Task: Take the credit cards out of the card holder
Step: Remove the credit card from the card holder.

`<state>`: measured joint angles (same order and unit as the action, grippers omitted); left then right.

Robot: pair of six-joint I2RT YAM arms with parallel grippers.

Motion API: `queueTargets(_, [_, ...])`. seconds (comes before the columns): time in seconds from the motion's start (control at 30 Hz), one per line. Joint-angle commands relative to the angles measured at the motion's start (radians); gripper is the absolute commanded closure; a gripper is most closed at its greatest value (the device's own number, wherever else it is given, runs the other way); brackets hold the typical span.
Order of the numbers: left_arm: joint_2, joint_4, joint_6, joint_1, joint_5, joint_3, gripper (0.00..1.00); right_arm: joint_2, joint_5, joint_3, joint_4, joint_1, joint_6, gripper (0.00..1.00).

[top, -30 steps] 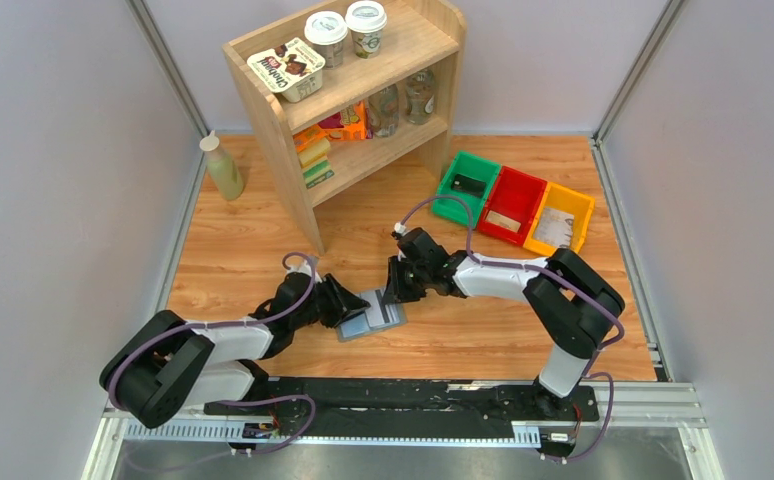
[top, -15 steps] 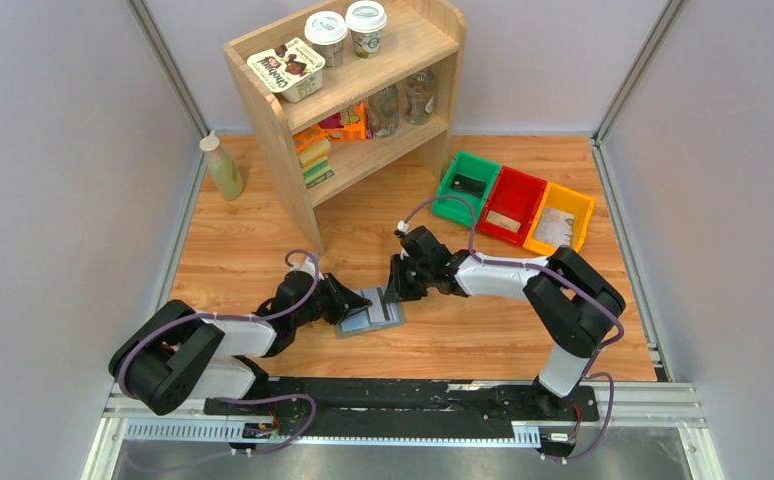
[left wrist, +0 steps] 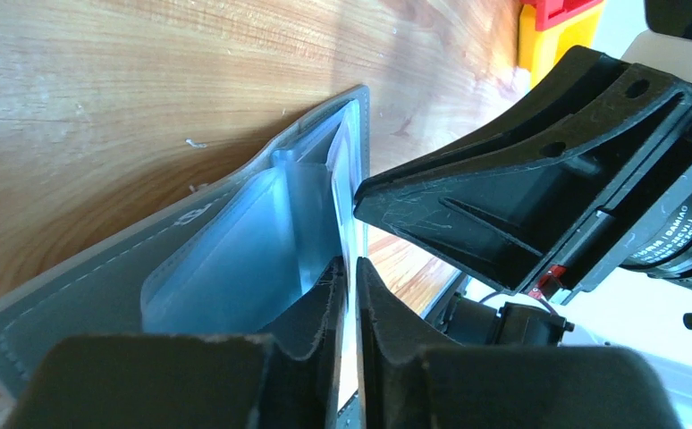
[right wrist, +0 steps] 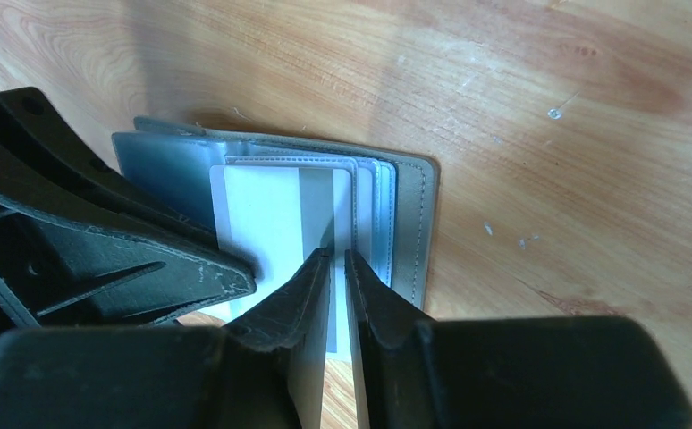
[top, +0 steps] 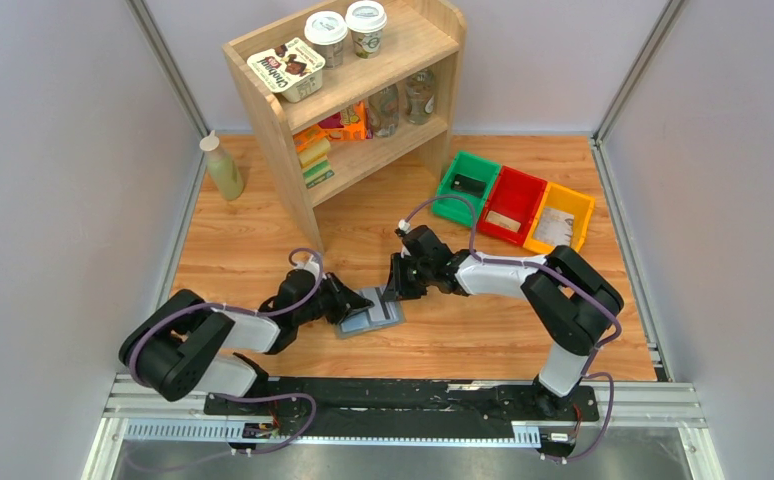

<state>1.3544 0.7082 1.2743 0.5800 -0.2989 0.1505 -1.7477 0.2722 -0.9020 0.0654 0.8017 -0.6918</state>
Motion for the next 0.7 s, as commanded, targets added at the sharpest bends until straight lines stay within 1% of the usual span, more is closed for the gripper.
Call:
queueTargets(0.0, [0.069,0.155,0.013,0.003,-0.077,0.043,0.81,-0.045,-0.01,0.018,0.014,0.01,0.009,0.8])
queueTargets(0.1, [0.114,0.198,0.023,0.003,-0.085,0.043,0.8,-0.047,-0.011,0.021,0.016,0.008,0.012,0.8])
queueTargets(0.17, [0.126,0.232,0.034,0.003,-0.083,0.037,0.86,-0.049,-0.016,0.026,0.017,0.01,0.012,0.8])
queueTargets(0.2, [0.121,0.244,0.04,0.003,-0.079,0.028,0.92,-0.049,-0.018,0.029,0.016,0.008,0.011,0.8])
queueTargets(0.27, [0.101,0.24,0.045,0.003,-0.063,0.015,0.96,-0.052,-0.019,0.037,0.014,0.004,0.014,0.8])
queueTargets(0.33, [0.071,0.215,0.043,0.003,-0.049,0.005,0.96,-0.059,-0.019,0.043,0.011,-0.001,0.012,0.8])
queueTargets(0.47, [-0.015,0.124,0.017,0.0,-0.029,0.0,0.94,-0.078,-0.021,0.051,0.004,-0.006,0.015,0.8])
queueTargets(0.5, [-0.032,0.108,0.007,0.0,-0.025,0.001,0.91,-0.081,-0.021,0.051,0.004,-0.004,0.017,0.8])
queueTargets(0.57, [-0.07,0.05,-0.006,-0.002,-0.019,0.004,0.88,-0.088,-0.022,0.051,0.004,-0.006,0.02,0.8])
queueTargets(0.67, [-0.116,0.022,-0.012,-0.002,-0.016,0.004,0.83,-0.096,-0.022,0.052,0.002,-0.004,0.023,0.8])
